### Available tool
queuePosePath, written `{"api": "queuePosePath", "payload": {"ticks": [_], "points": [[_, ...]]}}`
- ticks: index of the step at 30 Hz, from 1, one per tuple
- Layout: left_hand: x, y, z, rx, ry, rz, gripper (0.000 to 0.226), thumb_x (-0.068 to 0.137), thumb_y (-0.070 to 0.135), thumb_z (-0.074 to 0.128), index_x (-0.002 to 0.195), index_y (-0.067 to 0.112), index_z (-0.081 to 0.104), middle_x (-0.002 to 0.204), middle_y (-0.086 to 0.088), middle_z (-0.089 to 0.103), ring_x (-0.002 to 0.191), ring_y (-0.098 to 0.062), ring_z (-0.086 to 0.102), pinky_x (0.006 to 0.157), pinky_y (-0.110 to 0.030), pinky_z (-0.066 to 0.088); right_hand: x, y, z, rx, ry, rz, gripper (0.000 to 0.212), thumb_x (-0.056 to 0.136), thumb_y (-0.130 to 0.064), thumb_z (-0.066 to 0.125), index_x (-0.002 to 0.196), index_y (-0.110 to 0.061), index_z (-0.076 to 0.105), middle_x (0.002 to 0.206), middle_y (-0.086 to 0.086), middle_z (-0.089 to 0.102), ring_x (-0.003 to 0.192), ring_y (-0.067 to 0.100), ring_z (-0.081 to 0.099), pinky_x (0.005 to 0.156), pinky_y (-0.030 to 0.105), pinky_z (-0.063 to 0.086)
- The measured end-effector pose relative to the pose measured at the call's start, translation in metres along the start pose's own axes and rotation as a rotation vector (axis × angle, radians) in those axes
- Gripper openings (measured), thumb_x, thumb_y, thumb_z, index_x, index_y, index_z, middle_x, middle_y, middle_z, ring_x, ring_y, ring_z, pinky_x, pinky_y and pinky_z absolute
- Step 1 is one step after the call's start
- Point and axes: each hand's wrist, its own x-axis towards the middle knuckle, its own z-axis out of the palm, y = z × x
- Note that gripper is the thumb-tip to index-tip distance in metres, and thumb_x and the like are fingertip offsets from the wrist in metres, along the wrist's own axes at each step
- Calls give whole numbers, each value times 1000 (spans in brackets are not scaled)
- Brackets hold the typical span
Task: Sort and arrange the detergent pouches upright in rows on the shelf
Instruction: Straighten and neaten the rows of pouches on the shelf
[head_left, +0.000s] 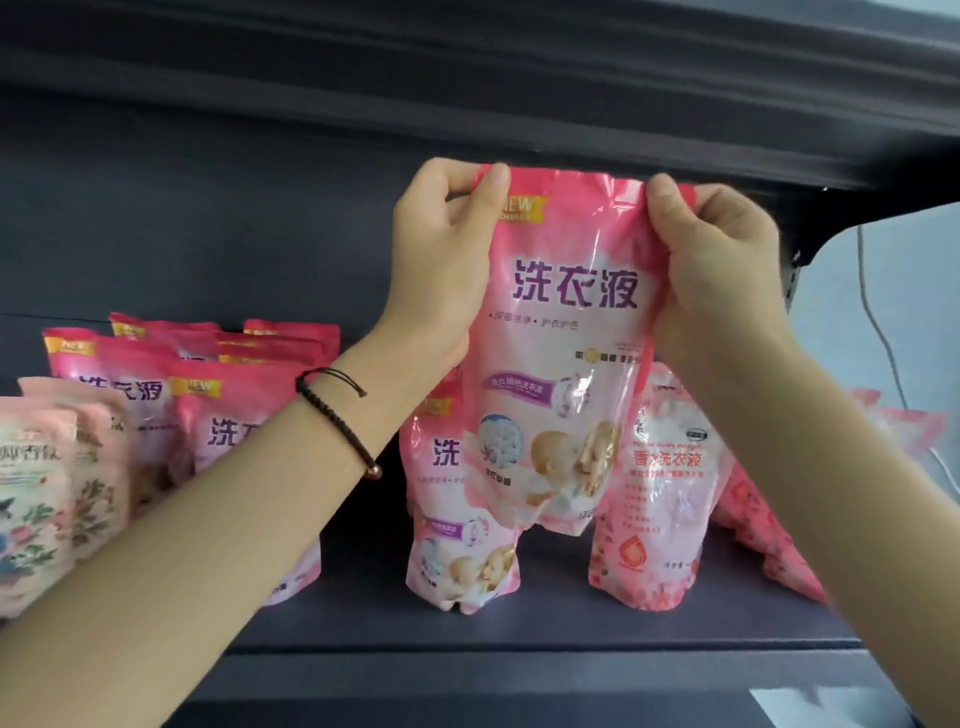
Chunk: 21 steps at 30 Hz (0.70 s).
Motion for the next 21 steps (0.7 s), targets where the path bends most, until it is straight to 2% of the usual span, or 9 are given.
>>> {"api": "queuePosePath", "payload": {"ticks": [4, 8, 10, 12, 14, 16, 17, 19, 21], "points": [[-33, -24, -25, 39, 43, -32, 11, 97, 21, 54, 89, 13, 55, 72, 8, 65, 68, -2, 62, 70, -24, 50, -34, 37, 4, -28, 18, 51, 27, 95, -22, 59, 70, -17, 52, 60, -5, 53, 63, 16, 49, 72, 44, 51], [-72, -54, -50, 114, 88, -85, 12, 97, 31, 53, 102, 20, 57, 92, 7, 68, 87, -1, 64, 80, -24, 50, -64, 77, 7, -100, 32, -3, 28, 95, -23, 59, 69, -18, 49, 62, -6, 50, 60, 10, 45, 63, 31, 43], [-102, -71, -62, 156, 100, -108, 31, 93, 41, 54, 122, 31, 49, 107, 15, 66, 100, 3, 61, 88, -19, 50, -73, 94, 8, -137, 38, -39, 30, 96, -22, 58, 68, -17, 47, 65, 0, 48, 63, 13, 43, 62, 30, 40], [-141, -85, -67, 131, 73, -115, 53, 88, 42, 63, 132, 44, 33, 116, 21, 63, 108, 2, 60, 87, -15, 49, -77, 107, 9, -131, 55, -17, 32, 95, -23, 58, 66, -19, 45, 63, -4, 48, 62, 11, 42, 59, 27, 39], [-178, -100, -68, 144, 9, -145, 78, 75, 29, 79, 130, 54, 31, 128, 17, 56, 116, -5, 57, 89, -19, 49, -80, 118, 8, -127, 58, 11, 33, 95, -24, 59, 65, -23, 45, 57, -17, 47, 57, 4, 41, 56, 21, 38], [-204, -112, -67, 182, -55, -203, 95, 62, 15, 88, 125, 61, 33, 136, 8, 48, 120, -11, 55, 88, -20, 51, -85, 126, 7, -130, 46, 12, 31, 95, -24, 58, 66, -25, 47, 56, -20, 50, 56, 0, 42, 57, 17, 39], [-211, -115, -66, 187, -71, -227, 100, 57, 16, 90, 127, 59, 33, 138, 1, 44, 122, -16, 53, 88, -23, 51, -88, 129, 6, -117, 47, 14, 29, 95, -23, 58, 68, -24, 49, 58, -19, 51, 58, 0, 44, 59, 17, 41], [-218, -121, -67, 243, -95, -208, 102, 50, 32, 88, 135, 45, 32, 138, -7, 39, 126, -21, 47, 94, -28, 50, -88, 134, 4, -74, 76, 54, 27, 96, -23, 58, 70, -21, 50, 65, -13, 51, 62, 4, 45, 64, 24, 42], [-219, -124, -73, 324, -199, -190, 106, 49, 43, 85, 138, 40, 29, 137, -1, 35, 129, -8, 40, 99, -17, 42, -85, 136, 2, -41, 99, 97, 27, 96, -24, 57, 71, -19, 49, 68, -7, 50, 64, 8, 44, 65, 32, 41]]}}
